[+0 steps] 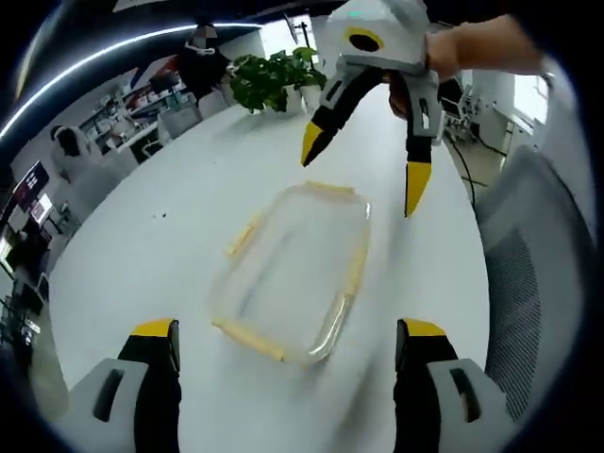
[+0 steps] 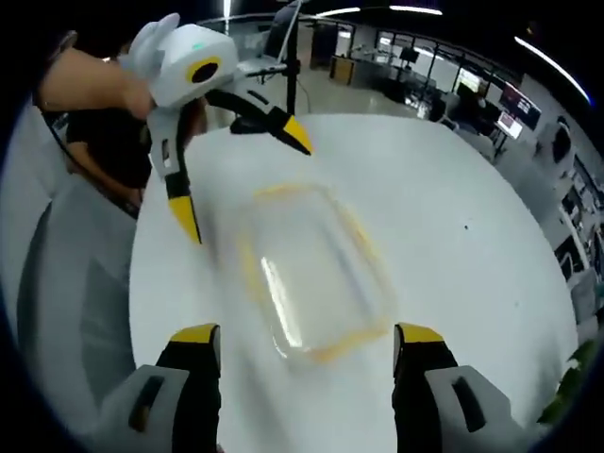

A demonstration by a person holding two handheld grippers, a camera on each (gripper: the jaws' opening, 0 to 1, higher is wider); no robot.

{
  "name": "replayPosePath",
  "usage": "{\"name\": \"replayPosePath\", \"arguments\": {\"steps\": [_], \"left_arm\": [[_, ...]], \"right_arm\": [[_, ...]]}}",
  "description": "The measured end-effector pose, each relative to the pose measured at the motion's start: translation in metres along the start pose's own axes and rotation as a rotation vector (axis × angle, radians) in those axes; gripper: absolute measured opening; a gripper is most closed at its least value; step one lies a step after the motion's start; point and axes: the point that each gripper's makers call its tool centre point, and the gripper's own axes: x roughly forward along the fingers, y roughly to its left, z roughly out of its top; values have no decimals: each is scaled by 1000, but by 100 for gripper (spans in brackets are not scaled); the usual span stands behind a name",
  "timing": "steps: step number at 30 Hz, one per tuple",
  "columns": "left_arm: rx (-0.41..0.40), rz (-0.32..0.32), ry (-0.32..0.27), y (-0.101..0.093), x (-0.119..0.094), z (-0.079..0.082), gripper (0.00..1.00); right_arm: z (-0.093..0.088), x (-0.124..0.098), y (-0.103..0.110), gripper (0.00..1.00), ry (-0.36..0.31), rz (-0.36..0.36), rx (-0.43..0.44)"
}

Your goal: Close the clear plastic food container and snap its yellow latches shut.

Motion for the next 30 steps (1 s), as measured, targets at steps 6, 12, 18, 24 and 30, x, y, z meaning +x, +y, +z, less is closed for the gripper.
{"name": "replayPosePath", "arguments": {"steps": [6,12,18,24,30], "left_arm": [[-69,16,-47,-4,-10,-3,96],[-129,26,-101,-9,-19,-6,96],[-179,45,-133,-13,-29,-14,96],[-222,60,-149,-19,-40,-22,97],[-260,77,-164,-26,-53,-33,97]], "right_arm": [[-2,-7,7,75,-56,-19,74],[-3,-16,14,75,-144,-50,141],[-9,-23,20,79,-179,-82,154],[-17,-28,24,81,-186,-94,168],[-28,-35,32,82,-195,-107,182]]}}
